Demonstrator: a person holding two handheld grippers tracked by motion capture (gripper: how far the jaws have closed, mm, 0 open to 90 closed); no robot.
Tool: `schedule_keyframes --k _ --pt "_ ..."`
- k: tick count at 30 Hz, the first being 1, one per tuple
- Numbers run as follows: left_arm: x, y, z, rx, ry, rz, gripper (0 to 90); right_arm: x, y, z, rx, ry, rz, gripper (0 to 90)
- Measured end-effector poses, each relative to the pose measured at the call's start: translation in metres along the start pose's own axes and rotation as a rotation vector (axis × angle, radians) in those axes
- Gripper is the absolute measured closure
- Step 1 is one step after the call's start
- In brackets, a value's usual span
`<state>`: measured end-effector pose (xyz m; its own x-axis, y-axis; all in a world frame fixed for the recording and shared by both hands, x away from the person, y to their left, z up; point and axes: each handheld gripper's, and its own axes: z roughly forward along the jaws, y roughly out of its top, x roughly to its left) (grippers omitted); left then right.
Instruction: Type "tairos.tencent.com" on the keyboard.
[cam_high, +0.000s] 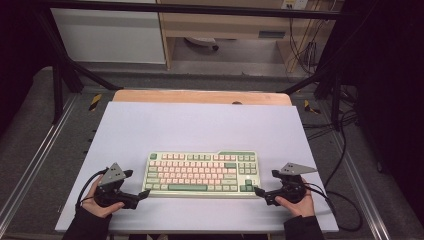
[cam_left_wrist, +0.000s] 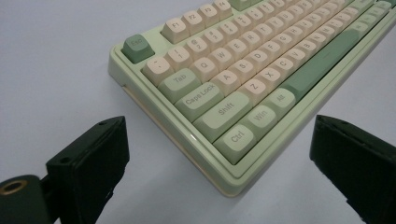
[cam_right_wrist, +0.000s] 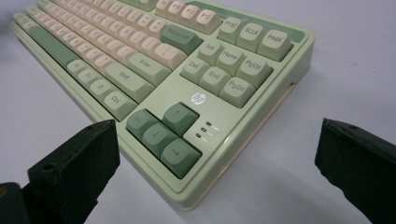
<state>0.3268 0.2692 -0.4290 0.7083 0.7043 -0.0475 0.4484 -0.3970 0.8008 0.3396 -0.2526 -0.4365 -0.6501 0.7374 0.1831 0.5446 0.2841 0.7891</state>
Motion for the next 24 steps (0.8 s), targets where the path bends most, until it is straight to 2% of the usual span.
schedule_keyframes --k 13,24 --pt "-0.002 0.003 -0.002 -0.006 0.007 0.002 5.1 0.0 0.0 0.0 0.0 0.001 0.001 0.5" --pt "-0.011 0.012 0.0 -0.011 0.011 0.017 5.5 0.0 0.0 0.001 0.005 -0.002 -0.006 0.6"
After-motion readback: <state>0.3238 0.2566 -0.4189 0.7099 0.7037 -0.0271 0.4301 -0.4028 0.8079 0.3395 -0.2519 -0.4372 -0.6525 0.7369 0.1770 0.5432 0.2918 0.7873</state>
